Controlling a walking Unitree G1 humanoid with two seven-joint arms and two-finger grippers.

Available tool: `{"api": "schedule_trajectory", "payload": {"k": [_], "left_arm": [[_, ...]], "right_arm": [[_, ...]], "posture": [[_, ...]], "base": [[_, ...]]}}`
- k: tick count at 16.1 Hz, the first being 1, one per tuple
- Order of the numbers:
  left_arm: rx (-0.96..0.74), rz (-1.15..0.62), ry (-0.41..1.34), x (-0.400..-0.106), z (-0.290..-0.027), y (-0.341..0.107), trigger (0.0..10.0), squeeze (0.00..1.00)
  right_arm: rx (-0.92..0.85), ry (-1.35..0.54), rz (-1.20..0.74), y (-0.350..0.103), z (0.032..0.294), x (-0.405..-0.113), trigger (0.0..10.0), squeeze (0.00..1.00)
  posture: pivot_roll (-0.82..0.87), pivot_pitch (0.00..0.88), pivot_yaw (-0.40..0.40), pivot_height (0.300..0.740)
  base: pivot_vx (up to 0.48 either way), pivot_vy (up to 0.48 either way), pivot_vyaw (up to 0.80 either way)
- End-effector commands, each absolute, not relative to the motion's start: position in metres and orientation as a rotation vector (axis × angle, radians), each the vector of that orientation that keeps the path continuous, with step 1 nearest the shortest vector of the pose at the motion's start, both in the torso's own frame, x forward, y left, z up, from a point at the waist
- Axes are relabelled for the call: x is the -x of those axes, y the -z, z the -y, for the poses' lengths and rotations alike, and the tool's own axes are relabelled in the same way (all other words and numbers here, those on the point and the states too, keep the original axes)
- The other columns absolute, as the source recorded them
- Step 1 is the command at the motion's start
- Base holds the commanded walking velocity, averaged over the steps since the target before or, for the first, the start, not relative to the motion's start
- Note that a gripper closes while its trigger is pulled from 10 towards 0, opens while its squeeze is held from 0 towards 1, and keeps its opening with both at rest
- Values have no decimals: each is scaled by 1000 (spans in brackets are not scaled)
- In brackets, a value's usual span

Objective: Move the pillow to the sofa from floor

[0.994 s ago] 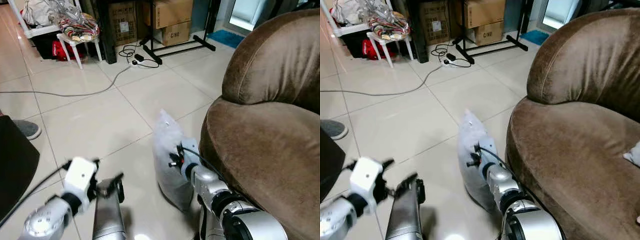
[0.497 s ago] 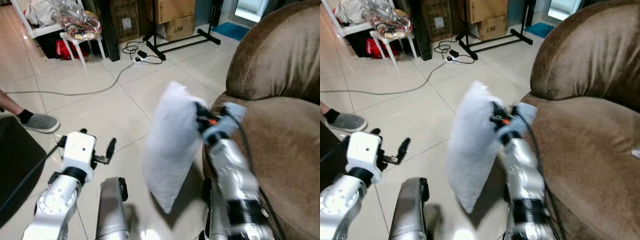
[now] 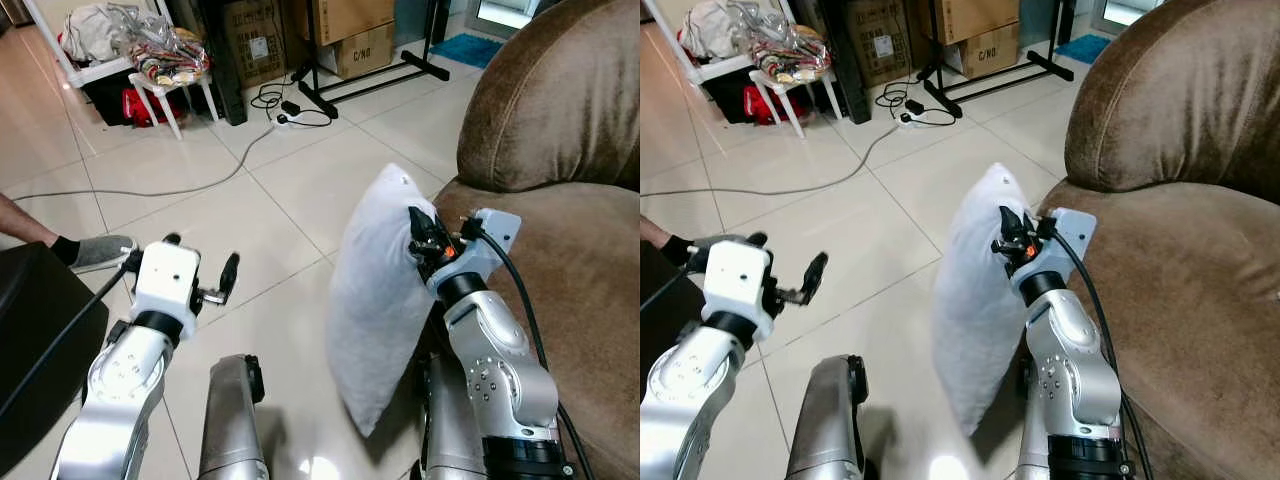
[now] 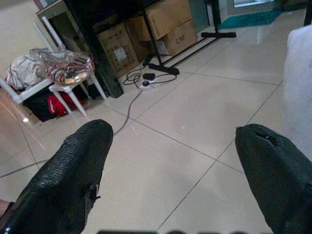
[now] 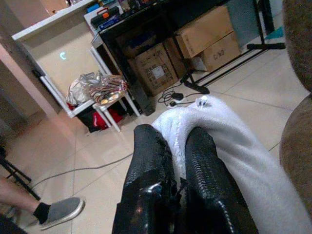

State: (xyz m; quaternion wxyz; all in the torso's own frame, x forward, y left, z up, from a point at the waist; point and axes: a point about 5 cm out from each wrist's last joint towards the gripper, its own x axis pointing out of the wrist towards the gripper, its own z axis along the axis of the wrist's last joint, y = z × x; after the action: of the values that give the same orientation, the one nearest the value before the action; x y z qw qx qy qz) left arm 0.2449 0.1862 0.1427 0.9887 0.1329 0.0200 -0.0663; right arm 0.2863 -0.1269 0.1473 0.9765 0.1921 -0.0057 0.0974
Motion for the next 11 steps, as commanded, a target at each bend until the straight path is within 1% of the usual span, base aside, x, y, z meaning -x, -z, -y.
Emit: {"api": "schedule_trajectory", "payload": {"k": [1,4,5,6,7,9,11], "left_arm": [[-274,-48,103,-247,-192,-142,10000,0],[-266,-48,92,-247,-192,-141,10000,0],[-263,-53,90,-246,-193,-139,10000,0],[-263,-56,88,-245,-193,-139,10000,0],[-267,-56,80,-244,-193,-139,10000,0],[-264,-51,60,-243,-193,-138,10000,0],[-265,-52,60,-241,-191,-137,10000,0]], "right_arm": [[-396,-226,56,-160,117,-282,10000,0],[-391,-219,43,-159,119,-282,10000,0],[-391,-226,43,-158,118,-282,0,0],[-385,-229,43,-159,118,-281,0,0],[-376,-227,37,-158,118,-280,0,0],[-378,-223,29,-158,120,-282,0,0],[-377,-230,25,-158,120,-285,0,0]], "posture": [[-36,0,98,511],[-25,0,89,531],[-22,0,86,541],[-22,0,86,546],[4,0,53,561],[27,0,22,586],[38,0,13,601]], "base": [[0,0,0],[0,0,0],[0,0,0],[0,0,0],[0,0,0],[0,0,0],[0,0,0]]}}
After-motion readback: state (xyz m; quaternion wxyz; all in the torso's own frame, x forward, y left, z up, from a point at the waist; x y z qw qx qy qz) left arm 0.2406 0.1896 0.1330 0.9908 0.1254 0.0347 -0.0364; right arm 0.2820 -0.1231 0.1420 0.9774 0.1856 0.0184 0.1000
